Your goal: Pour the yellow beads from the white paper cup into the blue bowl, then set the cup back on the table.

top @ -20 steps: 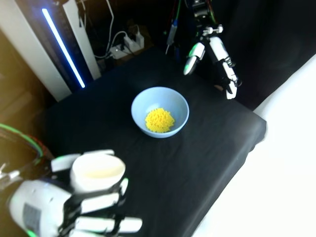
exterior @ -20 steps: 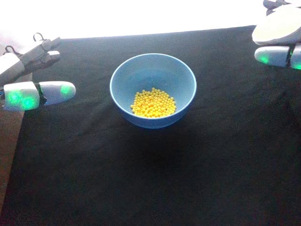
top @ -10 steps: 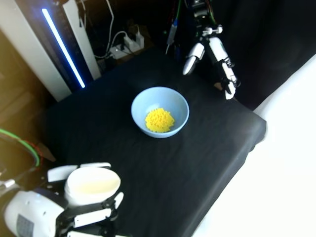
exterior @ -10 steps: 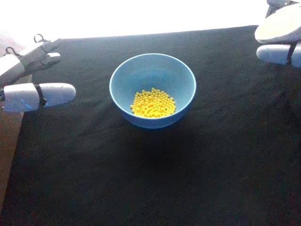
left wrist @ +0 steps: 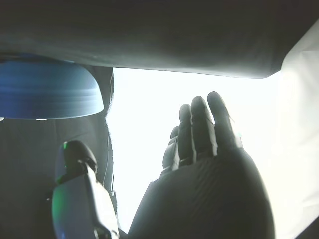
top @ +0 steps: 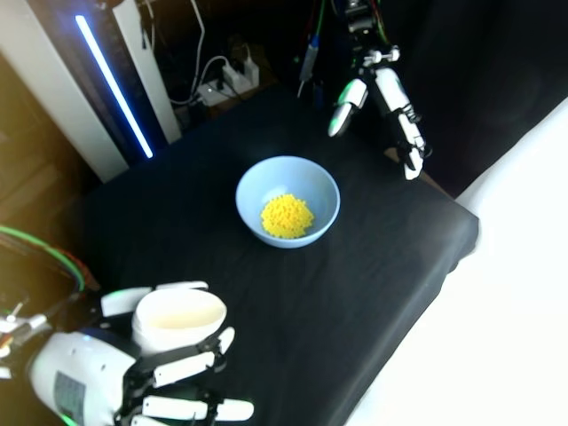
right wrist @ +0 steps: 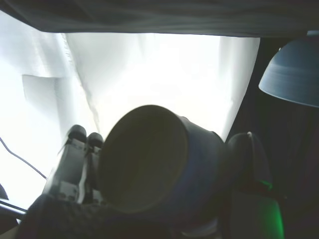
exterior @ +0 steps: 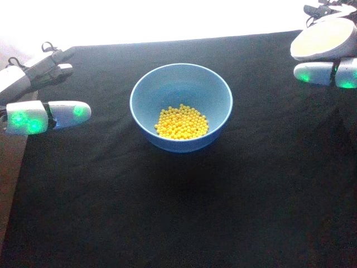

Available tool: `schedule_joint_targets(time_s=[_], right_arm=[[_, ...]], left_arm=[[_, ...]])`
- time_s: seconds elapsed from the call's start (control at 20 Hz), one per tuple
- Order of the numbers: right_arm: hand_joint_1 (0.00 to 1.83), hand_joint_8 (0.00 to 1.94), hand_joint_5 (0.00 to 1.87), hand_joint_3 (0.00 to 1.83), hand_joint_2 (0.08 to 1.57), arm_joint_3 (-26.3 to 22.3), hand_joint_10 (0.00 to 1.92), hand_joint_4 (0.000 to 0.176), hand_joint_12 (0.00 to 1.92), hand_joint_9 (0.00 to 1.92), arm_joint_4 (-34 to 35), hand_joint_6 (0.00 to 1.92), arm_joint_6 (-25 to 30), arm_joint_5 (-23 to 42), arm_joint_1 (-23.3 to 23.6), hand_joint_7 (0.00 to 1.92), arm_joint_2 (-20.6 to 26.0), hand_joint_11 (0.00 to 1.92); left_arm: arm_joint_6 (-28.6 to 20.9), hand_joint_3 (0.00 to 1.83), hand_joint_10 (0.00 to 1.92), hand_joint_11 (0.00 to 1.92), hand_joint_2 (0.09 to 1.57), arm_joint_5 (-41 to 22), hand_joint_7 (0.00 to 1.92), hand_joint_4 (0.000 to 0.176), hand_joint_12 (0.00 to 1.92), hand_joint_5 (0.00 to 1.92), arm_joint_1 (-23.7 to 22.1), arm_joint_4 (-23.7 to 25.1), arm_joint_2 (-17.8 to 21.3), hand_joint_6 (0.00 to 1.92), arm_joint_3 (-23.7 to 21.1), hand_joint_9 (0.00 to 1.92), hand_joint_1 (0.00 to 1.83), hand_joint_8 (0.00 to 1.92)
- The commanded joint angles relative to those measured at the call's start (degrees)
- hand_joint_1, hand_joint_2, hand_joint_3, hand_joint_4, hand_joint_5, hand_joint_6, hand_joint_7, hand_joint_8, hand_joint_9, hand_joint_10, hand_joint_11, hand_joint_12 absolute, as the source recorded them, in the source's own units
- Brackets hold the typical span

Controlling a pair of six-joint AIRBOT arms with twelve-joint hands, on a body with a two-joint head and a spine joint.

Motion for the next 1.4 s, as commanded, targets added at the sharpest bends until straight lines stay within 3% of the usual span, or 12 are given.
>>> schedule_joint_targets(time_s=[0.0,0.25,0.3,0.4,0.55,0.8,0.95,1.0,1.05,1.15,1.25,1.35], right_arm=[[1.05,0.0,1.06,0.0,1.07,0.5,0.0,0.176,0.0,0.0,1.6,0.85,0.8,7.6,0.2,0.26,0.4,0.0],[1.02,0.01,1.0,0.0,1.09,0.6,0.0,0.176,0.0,0.0,1.1,0.93,0.8,7.6,0.2,0.25,0.2,0.0],[0.82,0.0,0.91,0.0,0.97,0.6,0.0,0.101,0.0,0.0,1.1,0.48,0.8,7.6,0.2,0.23,0.2,0.0],[0.67,0.0,0.87,0.0,0.82,0.6,0.0,0.067,0.02,0.06,1.1,0.03,0.8,7.6,0.2,0.27,0.3,0.02],[0.7,0.0,0.71,0.0,0.76,0.6,0.01,0.013,0.2,0.09,1.1,0.0,0.8,7.6,0.2,0.21,0.3,0.01],[0.69,0.0,0.68,0.0,0.71,0.6,0.0,0.015,0.61,0.12,1.1,0.01,0.8,7.6,0.2,0.22,0.3,0.0],[0.68,0.0,0.64,0.0,0.71,0.6,0.0,0.002,0.58,0.1,1.1,0.0,0.9,7.6,0.2,0.2,0.3,0.0],[0.66,0.0,0.63,0.0,0.71,0.6,0.01,0.014,0.56,0.1,1.1,0.0,0.9,7.6,0.2,0.21,0.3,0.0],[0.61,0.0,0.61,0.0,0.68,0.6,0.01,0.058,0.37,0.07,1.1,0.0,1.0,7.6,0.2,0.19,0.3,0.0],[0.6,0.0,0.58,0.0,0.66,0.6,0.0,0.067,0.18,0.04,1.1,0.0,1.0,7.6,0.2,0.16,0.3,0.0],[0.58,0.0,0.56,0.0,0.67,0.5,0.0,0.088,0.13,0.03,1.1,0.0,1.0,7.6,0.2,0.16,0.3,0.0],[0.58,0.0,0.55,0.0,0.67,0.4,0.01,0.077,0.08,0.04,1.1,0.0,1.0,7.6,0.2,0.17,0.5,0.0]], left_arm=[[-0.5,0.0,0.0,0.0,0.86,-6.5,0.28,0.084,0.57,0.0,-0.2,-1.0,0.0,0.0,0.5,0.29,0.45,0.0],[-0.5,0.0,0.0,0.0,0.85,-6.5,0.28,0.079,0.53,0.0,-0.2,-0.9,0.0,0.0,0.5,0.28,0.45,0.0],[-0.5,0.0,0.01,0.0,0.85,-6.5,0.29,0.068,0.55,0.0,-0.2,-0.9,0.0,0.0,0.5,0.29,0.45,0.0],[-0.5,0.0,0.0,0.0,0.85,-6.6,0.27,0.07,0.57,0.0,-0.2,-0.9,0.0,0.0,0.5,0.29,0.45,0.0],[-0.5,0.01,0.0,0.0,0.86,-6.6,0.26,0.068,0.57,0.0,-0.2,-0.9,0.0,0.0,0.5,0.28,0.45,0.0],[-0.5,0.0,0.0,0.0,0.85,-6.6,0.27,0.074,0.58,0.0,-0.2,-0.9,0.0,0.0,0.4,0.3,0.45,0.0],[-0.6,0.0,0.0,0.0,0.85,-6.6,0.26,0.083,0.58,0.0,-0.2,-1.0,0.0,0.0,0.4,0.3,0.45,0.0],[-0.6,0.0,0.0,0.0,0.85,-6.6,0.26,0.084,0.58,0.0,-0.2,-1.0,0.0,0.0,0.4,0.3,0.45,0.0],[-0.6,0.0,0.0,0.0,0.86,-6.6,0.25,0.076,0.56,0.0,-0.2,-1.0,0.0,0.0,0.4,0.28,0.44,0.0],[-0.6,0.0,0.0,0.0,0.86,-6.6,0.25,0.102,0.52,0.0,-0.2,-1.0,0.1,0.0,0.4,0.27,0.44,0.0],[-0.7,0.0,0.01,0.0,0.86,-6.6,0.27,0.102,0.52,0.0,-0.2,-1.0,0.1,0.0,0.4,0.29,0.45,0.01],[-0.7,0.0,0.0,0.0,0.86,-6.6,0.25,0.093,0.57,0.0,-0.2,-1.0,0.1,0.0,0.4,0.3,0.43,0.0]])
